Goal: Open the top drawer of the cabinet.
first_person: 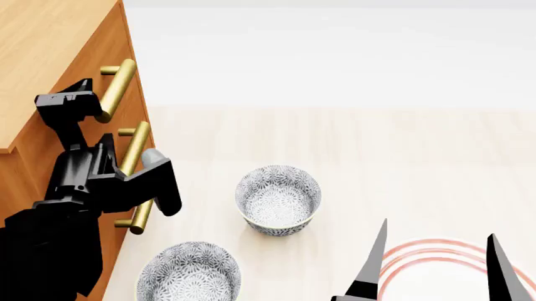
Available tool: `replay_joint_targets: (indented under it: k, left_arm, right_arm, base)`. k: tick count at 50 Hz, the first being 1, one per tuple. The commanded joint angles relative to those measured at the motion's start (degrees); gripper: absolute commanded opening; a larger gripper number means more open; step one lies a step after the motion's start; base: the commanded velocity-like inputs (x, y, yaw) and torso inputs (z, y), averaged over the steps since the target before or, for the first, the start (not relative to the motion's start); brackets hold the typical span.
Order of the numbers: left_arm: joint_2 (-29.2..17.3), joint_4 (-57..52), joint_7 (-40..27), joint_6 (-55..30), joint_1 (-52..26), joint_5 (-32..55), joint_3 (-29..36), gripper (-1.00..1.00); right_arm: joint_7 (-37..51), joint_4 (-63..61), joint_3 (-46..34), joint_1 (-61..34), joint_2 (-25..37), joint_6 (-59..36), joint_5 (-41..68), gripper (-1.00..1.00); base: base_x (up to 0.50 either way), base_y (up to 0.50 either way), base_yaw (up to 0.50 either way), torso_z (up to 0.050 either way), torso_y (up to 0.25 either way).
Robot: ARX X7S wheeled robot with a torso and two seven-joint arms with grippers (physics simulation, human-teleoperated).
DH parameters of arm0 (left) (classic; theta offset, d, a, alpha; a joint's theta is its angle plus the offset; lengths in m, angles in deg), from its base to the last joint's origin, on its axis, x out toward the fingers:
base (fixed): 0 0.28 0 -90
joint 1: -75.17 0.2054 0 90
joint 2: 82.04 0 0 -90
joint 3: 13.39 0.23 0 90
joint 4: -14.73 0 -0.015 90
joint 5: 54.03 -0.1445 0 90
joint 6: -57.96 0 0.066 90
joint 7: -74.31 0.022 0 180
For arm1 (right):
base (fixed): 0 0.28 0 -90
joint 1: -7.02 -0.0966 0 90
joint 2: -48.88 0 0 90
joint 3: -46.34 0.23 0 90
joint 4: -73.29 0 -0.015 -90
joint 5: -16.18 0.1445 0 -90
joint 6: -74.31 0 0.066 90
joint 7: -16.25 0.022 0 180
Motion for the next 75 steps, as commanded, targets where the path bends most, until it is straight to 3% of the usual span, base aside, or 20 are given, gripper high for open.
replay_joint_targets:
  k: [1,3,4,22,75]
  left_arm:
    - [0.24,2.15,0.93,0.82,0.26,-0.13,-0.21,1.00]
    - [0.33,2.41,1.03,0.91,0.31,-0.28,-0.07,1.00]
    - [0.27,2.26,0.96,0.78,0.29,-0.22,-0.17,-1.00]
    - [0.92,3.13,0.94,1.64,0.90,-0.88,-0.26,-1.00]
    - [3.91,-10.39,-1.99,-6.01,-0.51,-1.38,0.26,-1.00]
  right_arm:
    - [0.13,0.24,-0.16,-0.03,0.13,0.26,0.03,1.00]
    - [0.10,0.42,-0.30,-0.08,0.13,0.33,-0.02,1.00]
    - [0.13,0.38,-0.31,-0.08,0.14,0.34,-0.02,1.00]
    - [0.34,0.62,-0.28,0.11,0.43,0.84,0.16,1.00]
    - [1.21,-0.30,-0.38,0.10,1.37,0.81,1.24,1.00]
  base:
    - [0.00,0.00,0.00,0.000,0.000]
    - [0.00,0.00,0.00,0.000,0.000]
    - [0.00,0.00,0.00,0.000,0.000]
    - [0.00,0.00,0.00,0.000,0.000]
    - [-0.01,0.00,0.00,0.000,0.001]
